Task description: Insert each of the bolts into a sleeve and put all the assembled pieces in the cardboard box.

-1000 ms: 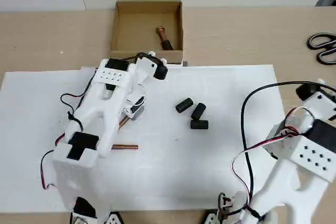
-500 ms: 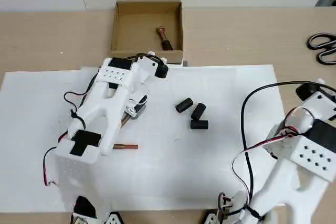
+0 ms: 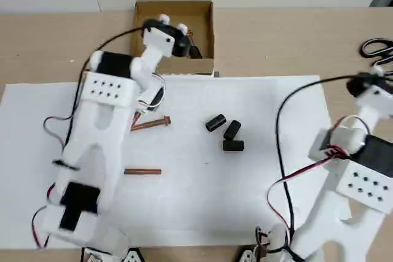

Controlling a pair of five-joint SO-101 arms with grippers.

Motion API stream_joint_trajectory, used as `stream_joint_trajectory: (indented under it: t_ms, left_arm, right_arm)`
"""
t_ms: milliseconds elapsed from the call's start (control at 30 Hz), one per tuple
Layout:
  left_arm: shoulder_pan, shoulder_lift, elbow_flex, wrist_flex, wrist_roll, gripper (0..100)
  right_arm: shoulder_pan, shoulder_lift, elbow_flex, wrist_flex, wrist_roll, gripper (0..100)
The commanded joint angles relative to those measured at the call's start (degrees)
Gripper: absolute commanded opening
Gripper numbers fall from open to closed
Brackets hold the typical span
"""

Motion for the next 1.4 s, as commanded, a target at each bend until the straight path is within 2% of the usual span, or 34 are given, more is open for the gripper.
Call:
stream_joint_trajectory:
  t_ms: [0,167,333,433,600,767,900,1100,1367]
  left_arm:
    - [0.3,-6.3,-2.4,3.4,2.9,0]
    - [-0.3,-10.1,-2.4,5.7,3.3,0]
    - [0.3,-19.8,-2.3,5.5,10.3,0]
    - [0.6,-24.5,-2.0,4.7,14.2,0]
    - [0.9,-31.7,5.5,3.6,23.3,0]
    - [0.8,-39.7,17.0,-2.6,32.2,0]
    - [0.9,-48.6,26.4,-11.3,38.3,0]
    - [0.9,-63.7,42.1,-24.3,42.5,0]
    - [1.0,-82.9,60.6,-33.8,47.4,0]
  right_arm:
    - [-5.2,-4.8,-4.0,0.9,-0.3,0.2]
    - [-16.6,-16.7,-3.9,0.9,-0.2,0.2]
    - [-29.8,-26.8,-3.6,0.7,-0.2,0.2]
    - [-31.7,-30.0,-0.9,0.4,-0.3,0.2]
    - [-34.5,-34.8,6.0,-1.3,-0.4,0.2]
    - [-40.7,-41.3,16.6,-9.6,-0.3,0.3]
    - [-45.2,-47.0,27.3,-19.6,-0.3,0.3]
    - [-51.8,-51.3,37.9,-27.8,-0.5,0.3]
    - [-58.2,-52.1,46.4,-34.8,-0.6,0.2]
